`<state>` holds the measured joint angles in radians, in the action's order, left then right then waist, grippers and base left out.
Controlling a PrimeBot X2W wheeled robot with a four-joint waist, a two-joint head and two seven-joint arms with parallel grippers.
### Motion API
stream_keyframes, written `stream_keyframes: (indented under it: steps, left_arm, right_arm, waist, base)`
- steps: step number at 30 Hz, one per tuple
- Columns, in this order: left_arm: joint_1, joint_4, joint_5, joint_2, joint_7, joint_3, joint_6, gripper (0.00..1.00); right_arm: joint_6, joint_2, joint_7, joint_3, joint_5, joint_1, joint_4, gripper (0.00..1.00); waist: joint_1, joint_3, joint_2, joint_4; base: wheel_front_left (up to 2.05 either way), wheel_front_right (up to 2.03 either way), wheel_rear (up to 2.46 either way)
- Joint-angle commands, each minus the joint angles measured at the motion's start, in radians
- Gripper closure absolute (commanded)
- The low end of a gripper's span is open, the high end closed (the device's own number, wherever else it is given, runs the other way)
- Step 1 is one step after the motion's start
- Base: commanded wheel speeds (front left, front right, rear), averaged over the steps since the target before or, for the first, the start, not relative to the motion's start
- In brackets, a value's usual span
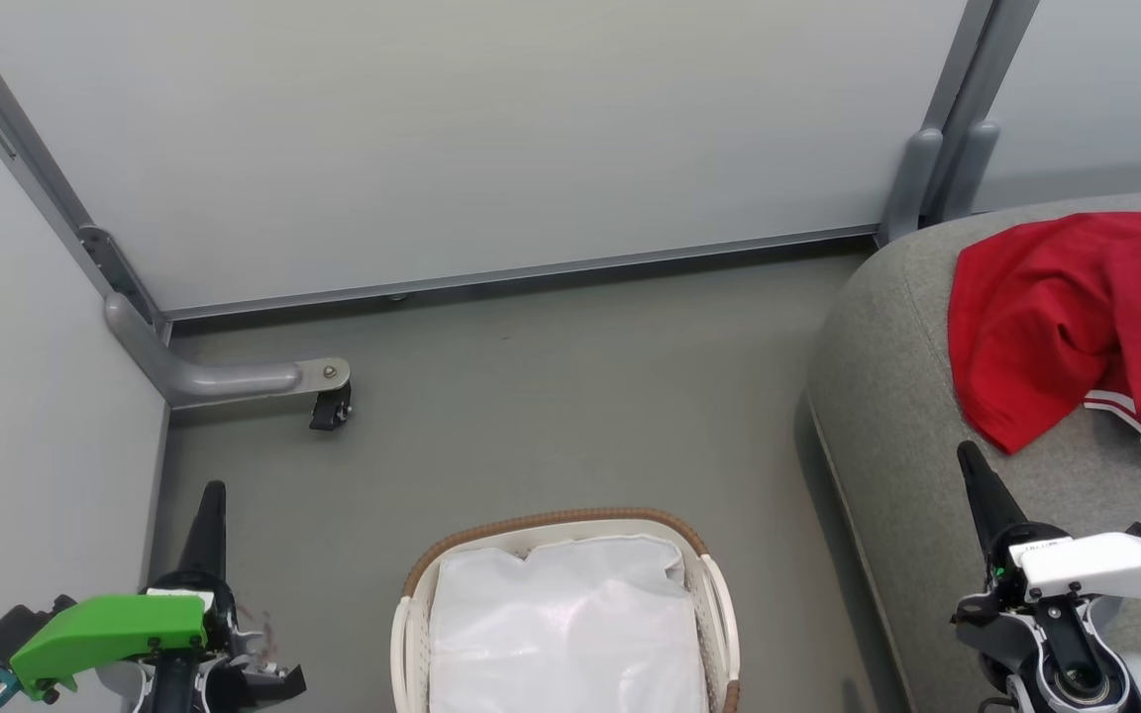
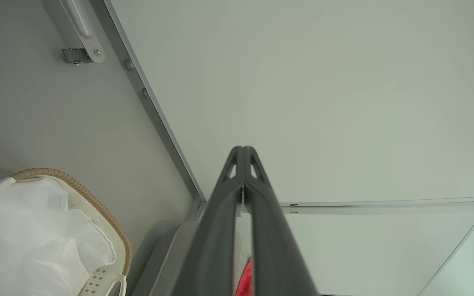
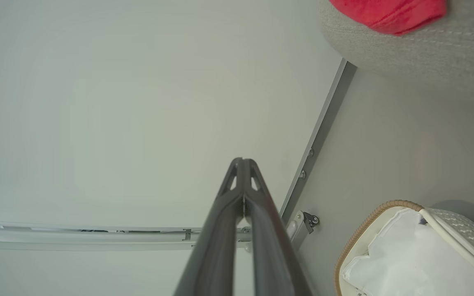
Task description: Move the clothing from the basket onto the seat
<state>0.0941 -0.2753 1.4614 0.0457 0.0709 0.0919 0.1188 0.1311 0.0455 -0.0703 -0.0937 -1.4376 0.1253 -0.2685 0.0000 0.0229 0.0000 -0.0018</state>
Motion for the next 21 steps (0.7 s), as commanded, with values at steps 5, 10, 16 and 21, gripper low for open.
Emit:
stream_keyframes:
  steps: [5, 10, 16, 21]
  left_arm:
    - [0.019, 0.013, 0.048, 0.007, 0.014, 0.009, 0.007, 1.0]
    - [0.02, 0.02, 0.082, 0.007, 0.024, 0.014, 0.01, 1.0]
    - [0.021, 0.027, 0.116, 0.007, 0.034, 0.02, 0.013, 1.0]
    - [0.022, 0.033, 0.155, 0.007, 0.046, 0.025, 0.015, 1.0]
  right_arm:
    - [-0.001, 0.007, -0.016, -0.009, -0.054, -0.013, 0.013, 1.0]
    - [-0.001, 0.007, -0.026, -0.013, -0.092, -0.016, 0.017, 1.0]
    - [-0.001, 0.007, -0.036, -0.018, -0.133, -0.019, 0.022, 1.0]
    - [-0.001, 0.008, -0.048, -0.023, -0.179, -0.023, 0.027, 1.0]
  waist:
    - [0.0, -0.005, 0.0, 0.0]
    - [0.0, -0.009, 0.0, 0.001]
    - [0.0, -0.014, 0.0, 0.001]
    - [0.0, -0.02, 0.0, 0.002]
  base:
    - [0.0, 0.0, 0.0]
    - [0.0, 0.0, 0.0]
    - [0.0, 0.0, 0.0]
    - [0.0, 0.0, 0.0]
